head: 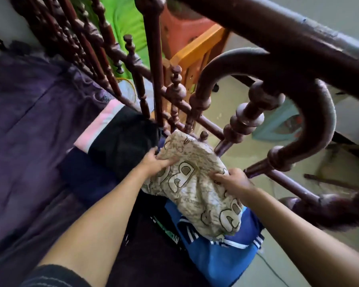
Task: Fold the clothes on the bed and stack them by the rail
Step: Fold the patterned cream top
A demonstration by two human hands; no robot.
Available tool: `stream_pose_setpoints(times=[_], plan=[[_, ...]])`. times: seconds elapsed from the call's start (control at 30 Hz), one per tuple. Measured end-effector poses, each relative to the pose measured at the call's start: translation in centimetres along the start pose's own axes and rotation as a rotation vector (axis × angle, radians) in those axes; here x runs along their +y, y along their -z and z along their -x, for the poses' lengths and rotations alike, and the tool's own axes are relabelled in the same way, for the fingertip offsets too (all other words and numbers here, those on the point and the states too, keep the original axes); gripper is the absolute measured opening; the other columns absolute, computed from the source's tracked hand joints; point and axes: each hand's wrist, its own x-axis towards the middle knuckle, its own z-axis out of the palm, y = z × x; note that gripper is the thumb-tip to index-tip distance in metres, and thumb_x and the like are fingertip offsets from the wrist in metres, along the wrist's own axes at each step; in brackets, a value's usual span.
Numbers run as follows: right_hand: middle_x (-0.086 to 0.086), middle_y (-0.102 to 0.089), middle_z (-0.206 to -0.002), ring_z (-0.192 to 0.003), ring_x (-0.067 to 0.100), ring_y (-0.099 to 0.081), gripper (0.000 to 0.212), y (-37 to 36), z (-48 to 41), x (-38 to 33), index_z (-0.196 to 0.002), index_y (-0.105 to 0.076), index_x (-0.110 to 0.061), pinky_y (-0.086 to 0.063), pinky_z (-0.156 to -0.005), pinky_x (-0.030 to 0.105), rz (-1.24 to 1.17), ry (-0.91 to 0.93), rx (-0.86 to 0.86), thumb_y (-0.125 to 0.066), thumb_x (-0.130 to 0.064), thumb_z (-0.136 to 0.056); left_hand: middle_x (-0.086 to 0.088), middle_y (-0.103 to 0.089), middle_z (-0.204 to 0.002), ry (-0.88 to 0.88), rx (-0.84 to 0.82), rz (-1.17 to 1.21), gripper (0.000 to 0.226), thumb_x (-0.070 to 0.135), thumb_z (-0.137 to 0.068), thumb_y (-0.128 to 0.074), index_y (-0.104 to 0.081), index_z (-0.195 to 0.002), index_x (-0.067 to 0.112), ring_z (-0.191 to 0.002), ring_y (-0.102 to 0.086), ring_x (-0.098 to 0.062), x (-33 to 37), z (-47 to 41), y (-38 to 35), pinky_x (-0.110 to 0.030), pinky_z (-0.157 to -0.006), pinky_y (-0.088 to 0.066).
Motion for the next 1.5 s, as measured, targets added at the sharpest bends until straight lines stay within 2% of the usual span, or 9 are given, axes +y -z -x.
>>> stream_pose_setpoints(times=[0.13, 0.23, 0.3, 0.47, 0.63, 0.77, 1.0, 1.27, 1.5], plan=[[0.010, -0.061, -0.069, -0.060, 0.018, -0.054, 0.026, 0.2, 0.7, -1.1, -0.077, -0.068, -0.004, -0.041, -0.057, 0.029, -0.024, 0.105, -0.040, -0.072, -0.029, -0.083, -0.003, -0.069, -0.088, -0.056, 0.173, 0.041, 0.026, 0.032, -0.081, -0.074, -0.066, -0.091, 0.010, -0.080, -0.063, -0.014, -3.3, 0.0, -1.4, -0.029, -0.071, -0.050], [0.017, -0.071, -0.084, -0.072, 0.028, -0.064, 0.029, 1.3, 1.6, -2.2, -0.088, -0.072, 0.000, -0.053, -0.068, 0.042, -0.113, 0.114, -0.123, -0.072, -0.028, -0.084, 0.005, -0.061, -0.063, -0.154, 0.194, -0.145, 0.027, 0.031, -0.088, -0.065, -0.062, -0.068, 0.014, -0.059, -0.053, -0.008, -1.5, 0.0, 1.2, -0.027, -0.056, -0.040], [0.013, -0.073, -0.077, -0.064, 0.023, -0.069, 0.023, 2.4, 2.0, -2.7, -0.079, -0.074, -0.005, -0.055, -0.053, 0.032, -0.161, 0.080, -0.188, -0.075, -0.028, -0.081, 0.009, -0.061, -0.059, -0.154, 0.132, -0.233, 0.028, 0.032, -0.087, -0.066, -0.063, -0.064, 0.016, -0.054, -0.053, -0.003, 0.0, 0.1, 3.9, -0.024, -0.054, -0.040], [0.002, -0.060, -0.056, -0.046, 0.015, -0.054, 0.033, 1.5, 0.1, -0.7, -0.062, -0.061, -0.011, -0.040, -0.045, 0.022, 0.178, 0.002, -0.095, -0.078, -0.035, -0.077, -0.003, -0.062, -0.071, -0.097, 0.149, -0.441, 0.026, 0.030, -0.086, -0.064, -0.058, -0.065, 0.015, -0.077, -0.061, -0.024, -0.7, 0.7, 2.9, -0.032, -0.065, -0.041], [0.010, -0.063, -0.112, -0.099, 0.034, -0.061, 0.041, -0.3, 0.2, 3.1, -0.120, -0.049, -0.020, -0.047, -0.079, 0.037, 0.772, 0.216, 0.250, -0.057, -0.046, -0.089, -0.010, -0.061, -0.117, -0.084, 0.378, -0.412, 0.035, 0.029, -0.088, -0.060, -0.057, -0.120, 0.014, -0.110, -0.055, -0.032, -5.5, 2.4, -0.5, -0.035, -0.085, -0.042], [0.009, -0.040, -0.146, -0.138, 0.033, -0.033, 0.066, -1.9, 3.1, 5.1, -0.143, -0.036, -0.024, -0.029, -0.107, 0.049, 0.911, 0.778, 0.530, -0.045, -0.057, -0.087, -0.015, -0.048, -0.136, -0.617, 0.644, -0.729, 0.046, 0.036, -0.091, -0.047, -0.054, -0.132, 0.015, -0.125, -0.045, -0.034, -5.3, 2.5, -0.8, -0.045, -0.099, -0.037], [0.004, 0.008, -0.161, -0.147, 0.033, 0.011, 0.087, -5.5, -2.4, 11.6, -0.152, -0.003, -0.040, -0.011, -0.109, 0.070, 1.186, 0.669, 0.195, -0.019, -0.086, -0.080, 0.005, 0.010, -0.160, -0.479, 0.136, -1.210, 0.062, 0.070, -0.089, 0.007, 0.000, -0.146, 0.047, -0.146, 0.017, -0.020, -9.3, -3.1, -3.4, -0.051, -0.116, 0.009], [0.004, -0.002, -0.162, -0.148, 0.032, 0.004, 0.086, -7.1, -5.2, 14.5, -0.152, -0.015, -0.033, -0.011, -0.110, 0.066, 1.203, 0.724, 0.284, -0.022, -0.083, -0.083, -0.001, -0.001, -0.161, -0.406, 0.182, -1.249, 0.065, 0.064, -0.090, 0.002, -0.014, -0.147, 0.038, -0.147, 0.002, -0.027, -10.8, -4.1, -4.2, -0.054, -0.116, 0.003], [-0.001, 0.015, -0.160, -0.144, 0.027, 0.023, 0.082, -4.8, -1.0, 11.0, -0.150, 0.003, -0.039, 0.008, -0.112, 0.058, 1.247, 0.603, 0.114, -0.003, -0.083, -0.082, -0.011, -0.039, -0.146, -0.411, 0.477, -1.082, 0.047, 0.031, -0.093, -0.043, -0.045, -0.138, 0.018, -0.135, -0.034, -0.030, -10.2, 8.9, -3.0, -0.048, -0.111, -0.026]])
